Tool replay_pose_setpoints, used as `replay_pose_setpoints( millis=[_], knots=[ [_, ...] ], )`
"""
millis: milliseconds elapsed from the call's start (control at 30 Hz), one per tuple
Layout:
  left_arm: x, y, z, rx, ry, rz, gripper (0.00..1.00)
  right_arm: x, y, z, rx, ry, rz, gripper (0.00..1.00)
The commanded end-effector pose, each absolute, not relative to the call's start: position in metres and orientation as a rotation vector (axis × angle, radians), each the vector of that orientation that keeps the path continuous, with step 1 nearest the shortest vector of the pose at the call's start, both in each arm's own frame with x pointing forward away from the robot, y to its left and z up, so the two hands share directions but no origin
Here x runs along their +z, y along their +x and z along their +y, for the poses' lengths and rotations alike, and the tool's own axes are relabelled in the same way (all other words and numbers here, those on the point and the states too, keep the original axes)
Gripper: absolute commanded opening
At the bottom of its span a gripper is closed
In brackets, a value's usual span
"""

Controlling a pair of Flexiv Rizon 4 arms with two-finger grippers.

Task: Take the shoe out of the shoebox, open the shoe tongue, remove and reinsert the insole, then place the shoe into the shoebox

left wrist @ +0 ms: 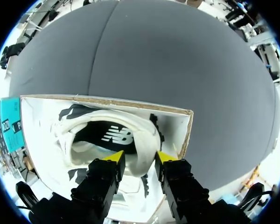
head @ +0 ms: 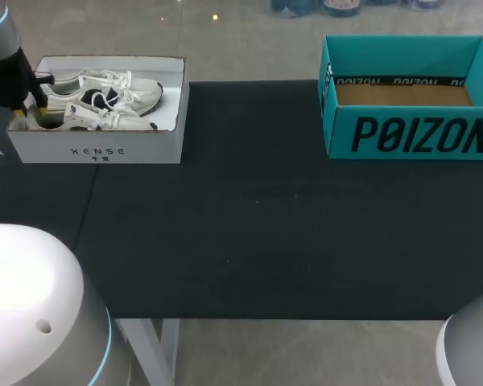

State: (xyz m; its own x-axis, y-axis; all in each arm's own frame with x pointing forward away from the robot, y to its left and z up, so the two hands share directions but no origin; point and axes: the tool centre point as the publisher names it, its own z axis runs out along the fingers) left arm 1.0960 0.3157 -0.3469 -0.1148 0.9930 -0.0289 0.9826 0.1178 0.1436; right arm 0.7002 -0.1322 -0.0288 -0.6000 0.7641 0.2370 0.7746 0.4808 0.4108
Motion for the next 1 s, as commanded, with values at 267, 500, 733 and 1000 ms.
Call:
replay_pose_setpoints(
  millis=[267, 500, 733, 1000],
  knots=[
    [-0.345, 1.094, 0.317, 0.149, 2.027, 2.245, 0.00, -0.027, 0.703, -0.132, -0.753, -1.393, -2.682, 1.00],
    [-0.340, 1.088, 0.318, 0.156, 2.049, 2.210, 0.00, -0.027, 0.703, -0.132, -0.753, -1.393, -2.682, 1.00],
    [-0.324, 1.083, 0.318, 0.173, 2.024, 2.196, 0.00, -0.027, 0.703, -0.132, -0.753, -1.393, -2.682, 1.00],
    [-0.282, 1.083, 0.313, 0.216, 1.976, 2.145, 0.00, -0.027, 0.703, -0.132, -0.753, -1.393, -2.682, 1.00]
  ],
)
